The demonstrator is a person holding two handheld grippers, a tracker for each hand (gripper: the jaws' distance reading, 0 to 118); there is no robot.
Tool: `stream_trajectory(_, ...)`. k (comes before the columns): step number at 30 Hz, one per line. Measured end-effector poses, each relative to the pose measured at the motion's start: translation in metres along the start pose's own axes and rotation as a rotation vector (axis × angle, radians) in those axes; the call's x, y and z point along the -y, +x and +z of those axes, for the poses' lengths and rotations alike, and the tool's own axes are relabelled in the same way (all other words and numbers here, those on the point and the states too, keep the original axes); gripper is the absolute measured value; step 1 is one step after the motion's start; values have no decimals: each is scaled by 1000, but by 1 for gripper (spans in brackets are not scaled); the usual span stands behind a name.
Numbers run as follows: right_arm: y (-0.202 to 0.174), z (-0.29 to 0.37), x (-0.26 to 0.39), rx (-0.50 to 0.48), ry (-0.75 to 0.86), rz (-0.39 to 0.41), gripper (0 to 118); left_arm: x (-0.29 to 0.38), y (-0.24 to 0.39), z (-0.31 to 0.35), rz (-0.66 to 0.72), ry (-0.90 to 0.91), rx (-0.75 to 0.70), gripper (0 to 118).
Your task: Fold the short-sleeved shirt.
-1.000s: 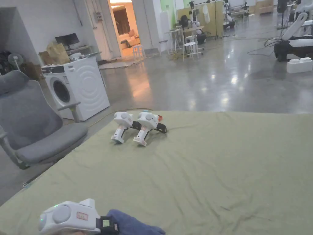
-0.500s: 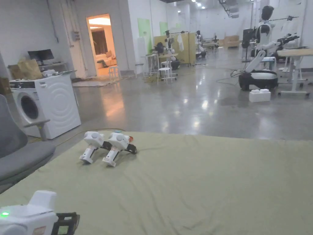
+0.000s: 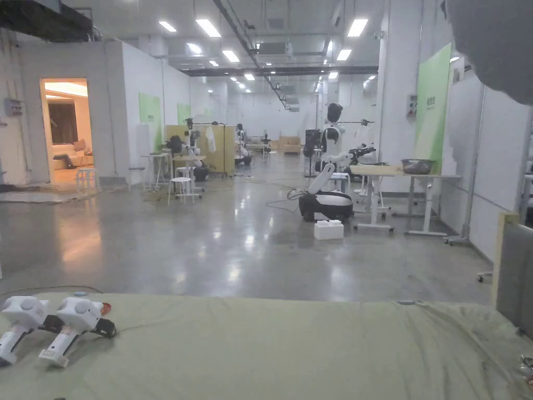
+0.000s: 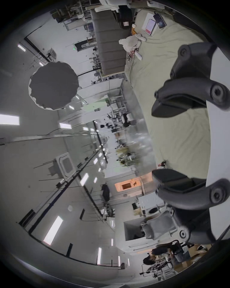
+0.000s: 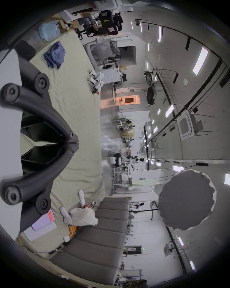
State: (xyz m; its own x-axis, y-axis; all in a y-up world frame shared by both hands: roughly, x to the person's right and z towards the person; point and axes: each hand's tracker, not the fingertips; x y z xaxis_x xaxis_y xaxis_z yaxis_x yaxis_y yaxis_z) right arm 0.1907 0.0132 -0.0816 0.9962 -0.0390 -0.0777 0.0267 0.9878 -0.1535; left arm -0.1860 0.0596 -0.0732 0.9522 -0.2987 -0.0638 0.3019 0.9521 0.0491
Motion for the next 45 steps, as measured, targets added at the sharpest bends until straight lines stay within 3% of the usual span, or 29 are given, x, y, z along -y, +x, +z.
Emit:
stream_trajectory(3,-5,14,-5,6,45,25,0,-3,4,9,81,2,-6,54)
stream_trajectory(7,-14,24,-11,28,82,84,0,-2,-1,20,126,10,32,18)
stream_trajectory(11,-17,26,-4,8,96,18,0,-3,0,31,124,37,32,0)
stream_trajectory(16,-24,26,-4,37,92,68,0,-3,-4,33,127,34,25,0)
stream_trajectory(25,-24,23,-4,39,92,62,0,0,-3,29,137,13,45,0)
stream_trajectory(31,-21,25,-2,17,92,8,0,0,-5,27,164,1,76,0)
stream_trajectory(37,-24,25,-3,12,98,29,0,0,-6,25,187,-6,68,1)
stream_trajectory(40,-23,25,-6,-6,108,8,0,-2,-7,24,210,-14,68,32)
stream_trajectory(41,-24,24,-6,-5,109,8,4,-1,-8,24,219,-18,73,50)
stream_trajectory(42,-24,24,-7,-4,112,10,16,0,-8,23,227,-21,77,64)
stream_trajectory(43,-25,24,-8,-3,112,12,40,0,-8,23,232,-20,80,73)
stream_trajectory(44,-25,23,-9,-2,111,16,76,-1,-8,23,236,-19,78,81)
stream_trajectory(45,-25,22,-8,-6,108,19,94,-1,-7,24,237,-18,77,85)
